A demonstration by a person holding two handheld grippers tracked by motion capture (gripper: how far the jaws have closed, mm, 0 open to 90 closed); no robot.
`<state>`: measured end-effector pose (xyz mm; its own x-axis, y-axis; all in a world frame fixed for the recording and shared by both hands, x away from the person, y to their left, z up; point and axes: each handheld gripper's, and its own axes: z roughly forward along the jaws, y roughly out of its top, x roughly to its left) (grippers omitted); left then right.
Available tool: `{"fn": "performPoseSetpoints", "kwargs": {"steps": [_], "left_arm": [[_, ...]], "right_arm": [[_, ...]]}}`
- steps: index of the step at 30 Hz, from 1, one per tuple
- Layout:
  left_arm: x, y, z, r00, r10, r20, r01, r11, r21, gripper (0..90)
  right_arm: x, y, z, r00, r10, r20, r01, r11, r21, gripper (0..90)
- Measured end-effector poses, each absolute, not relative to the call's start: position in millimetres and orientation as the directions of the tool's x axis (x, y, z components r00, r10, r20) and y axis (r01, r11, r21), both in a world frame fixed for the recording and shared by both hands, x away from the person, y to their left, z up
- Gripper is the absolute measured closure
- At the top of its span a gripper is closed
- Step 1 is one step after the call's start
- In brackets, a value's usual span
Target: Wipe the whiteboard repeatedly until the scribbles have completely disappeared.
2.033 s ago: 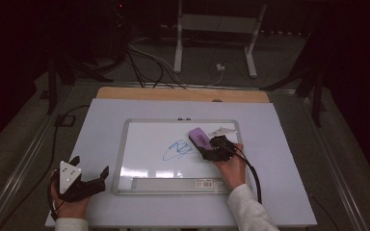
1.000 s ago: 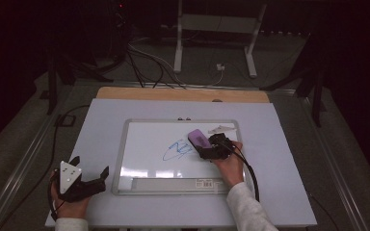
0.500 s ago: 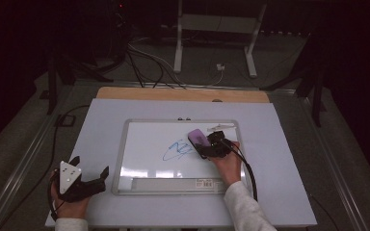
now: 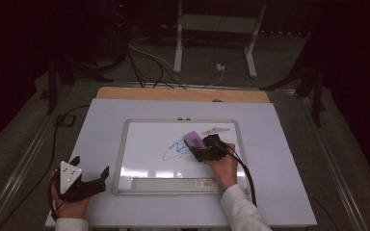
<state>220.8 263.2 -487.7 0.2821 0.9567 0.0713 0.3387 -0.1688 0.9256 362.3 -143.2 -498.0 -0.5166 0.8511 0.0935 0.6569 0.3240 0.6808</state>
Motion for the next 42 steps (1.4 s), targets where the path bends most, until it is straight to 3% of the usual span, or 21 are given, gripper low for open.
{"fn": "performPoseSetpoints", "kwargs": {"steps": [8, 20, 28, 35, 42], "left_arm": [[220.5, 264.1, -487.6, 0.281, 0.957, 0.068, 0.337, -0.165, 0.927, 0.6], [220.7, 263.0, -487.6, 0.283, 0.957, 0.072, 0.339, -0.170, 0.925, 0.6], [221.3, 263.3, -488.1, 0.283, 0.957, 0.071, 0.340, -0.169, 0.925, 0.6], [220.8, 263.1, -487.6, 0.282, 0.957, 0.071, 0.338, -0.169, 0.926, 0.6], [220.5, 264.0, -487.4, 0.282, 0.957, 0.070, 0.338, -0.167, 0.926, 0.6]], "right_arm": [[366.7, -146.4, -497.0, -0.455, 0.889, 0.040, 0.661, 0.308, 0.684, 40.9], [360.5, -137.7, -497.0, -0.497, 0.866, 0.057, 0.654, 0.330, 0.680, 40.9], [363.5, -139.9, -496.9, -0.455, 0.890, 0.040, 0.663, 0.308, 0.682, 40.9], [354.0, -125.1, -496.3, -0.521, 0.852, 0.049, 0.645, 0.355, 0.676, 40.9], [361.9, -135.3, -497.0, -0.466, 0.883, 0.056, 0.668, 0.310, 0.676, 41.0]]}}
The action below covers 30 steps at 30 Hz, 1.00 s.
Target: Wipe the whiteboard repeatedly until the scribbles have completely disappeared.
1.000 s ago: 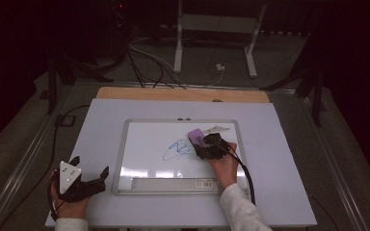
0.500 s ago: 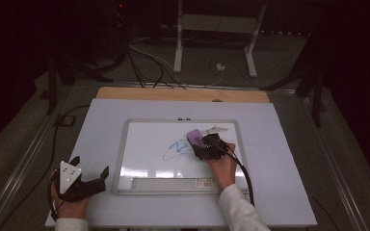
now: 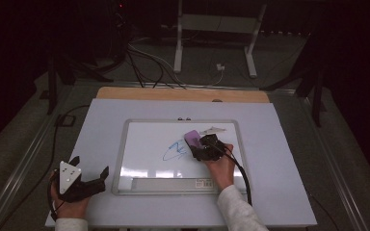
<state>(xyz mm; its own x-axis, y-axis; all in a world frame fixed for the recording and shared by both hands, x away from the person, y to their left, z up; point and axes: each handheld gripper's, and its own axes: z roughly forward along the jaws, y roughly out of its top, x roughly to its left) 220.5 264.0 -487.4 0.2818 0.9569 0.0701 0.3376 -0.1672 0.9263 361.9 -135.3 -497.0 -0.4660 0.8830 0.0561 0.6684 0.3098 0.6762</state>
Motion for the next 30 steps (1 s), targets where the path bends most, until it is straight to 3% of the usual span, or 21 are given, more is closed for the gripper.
{"fn": "performPoseSetpoints", "kwargs": {"steps": [12, 18, 25, 30], "left_arm": [[220.5, 263.2, -487.4, 0.282, 0.957, 0.071, 0.337, -0.168, 0.926, 0.6], [220.6, 263.6, -487.5, 0.282, 0.957, 0.071, 0.337, -0.168, 0.926, 0.6], [220.7, 262.5, -487.4, 0.285, 0.956, 0.073, 0.337, -0.172, 0.926, 0.6], [220.3, 263.3, -487.1, 0.282, 0.957, 0.071, 0.337, -0.168, 0.926, 0.6]], "right_arm": [[341.7, -122.5, -493.8, -0.553, 0.832, 0.035, 0.639, 0.397, 0.659, 41.0], [345.3, -132.1, -493.6, -0.513, 0.858, 0.030, 0.657, 0.371, 0.656, 41.0], [333.5, -121.3, -492.2, -0.581, 0.813, 0.036, 0.633, 0.425, 0.647, 41.0], [341.8, -125.3, -493.5, -0.544, 0.839, 0.017, 0.638, 0.401, 0.657, 41.0]]}}
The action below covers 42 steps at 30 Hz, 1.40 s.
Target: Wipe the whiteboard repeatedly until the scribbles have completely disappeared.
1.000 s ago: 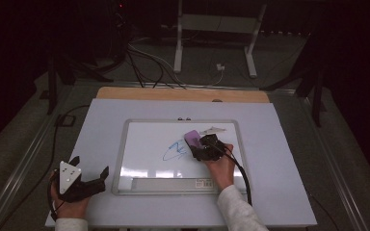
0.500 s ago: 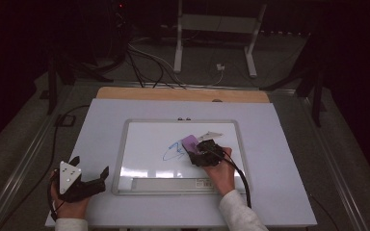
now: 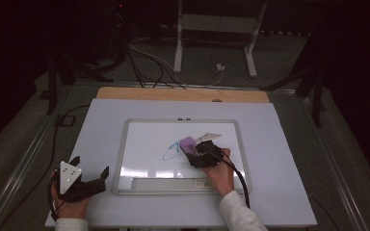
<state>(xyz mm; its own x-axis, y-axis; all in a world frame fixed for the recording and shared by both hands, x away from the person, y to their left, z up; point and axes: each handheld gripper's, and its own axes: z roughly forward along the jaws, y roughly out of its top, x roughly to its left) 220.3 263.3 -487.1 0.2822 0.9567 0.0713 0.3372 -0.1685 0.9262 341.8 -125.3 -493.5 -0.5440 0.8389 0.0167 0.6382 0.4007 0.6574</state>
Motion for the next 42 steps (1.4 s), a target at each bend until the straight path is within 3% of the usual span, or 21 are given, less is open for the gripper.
{"fn": "performPoseSetpoints", "kwargs": {"steps": [5, 13, 19, 24, 31, 37, 42], "left_arm": [[220.9, 263.1, -487.6, 0.284, 0.956, 0.070, 0.338, -0.168, 0.926, 0.6], [220.8, 262.6, -487.6, 0.285, 0.956, 0.071, 0.339, -0.170, 0.925, 0.6], [221.3, 263.1, -488.2, 0.287, 0.955, 0.070, 0.342, -0.170, 0.924, 0.6], [221.4, 262.5, -488.1, 0.288, 0.955, 0.071, 0.342, -0.172, 0.924, 0.6], [221.4, 263.2, -488.1, 0.287, 0.955, 0.069, 0.340, -0.169, 0.925, 0.6], [220.9, 263.3, -487.7, 0.286, 0.956, 0.069, 0.338, -0.168, 0.926, 0.6], [221.3, 263.8, -488.1, 0.287, 0.956, 0.068, 0.341, -0.168, 0.925, 0.6]], "right_arm": [[355.2, -130.5, -494.3, -0.478, 0.878, 0.019, 0.667, 0.349, 0.659, 41.0], [352.0, -122.5, -493.5, -0.532, 0.846, 0.037, 0.657, 0.385, 0.648, 41.0], [365.9, -128.0, -494.1, -0.451, 0.892, 0.024, 0.684, 0.328, 0.652, 41.0], [365.5, -116.0, -492.6, -0.510, 0.860, 0.004, 0.659, 0.388, 0.644, 41.0], [373.7, -112.3, -494.3, -0.460, 0.888, 0.007, 0.674, 0.344, 0.654, 41.0], [369.8, -105.6, -492.9, -0.532, 0.846, 0.027, 0.660, 0.395, 0.639, 41.1], [376.0, -111.3, -494.4, -0.463, 0.886, 0.028, 0.682, 0.336, 0.649, 41.1]]}}
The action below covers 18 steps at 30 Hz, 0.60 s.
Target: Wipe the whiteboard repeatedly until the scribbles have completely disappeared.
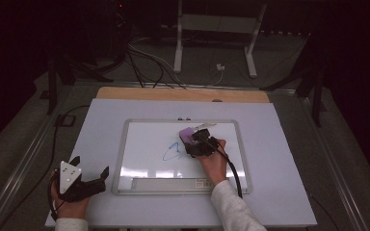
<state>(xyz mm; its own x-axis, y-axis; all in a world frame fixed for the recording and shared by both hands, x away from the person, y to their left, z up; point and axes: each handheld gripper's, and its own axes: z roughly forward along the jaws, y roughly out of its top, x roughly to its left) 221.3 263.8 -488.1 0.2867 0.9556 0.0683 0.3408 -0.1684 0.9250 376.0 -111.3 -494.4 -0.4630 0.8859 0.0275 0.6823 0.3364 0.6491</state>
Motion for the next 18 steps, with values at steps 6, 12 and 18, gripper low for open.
{"fn": "performPoseSetpoints", "kwargs": {"steps": [6, 12, 18], "left_arm": [[221.1, 262.6, -487.9, 0.290, 0.954, 0.070, 0.339, -0.171, 0.925, 0.6], [220.9, 263.5, -487.8, 0.287, 0.956, 0.068, 0.338, -0.168, 0.926, 0.6], [221.2, 262.9, -488.0, 0.291, 0.954, 0.071, 0.340, -0.172, 0.925, 0.6]], "right_arm": [[368.7, -101.5, -493.7, -0.535, 0.844, 0.038, 0.661, 0.390, 0.642, 41.0], [378.7, -108.3, -494.4, -0.451, 0.892, 0.024, 0.686, 0.329, 0.649, 41.0], [372.0, -101.4, -493.2, -0.523, 0.852, 0.022, 0.662, 0.390, 0.640, 41.1]]}}
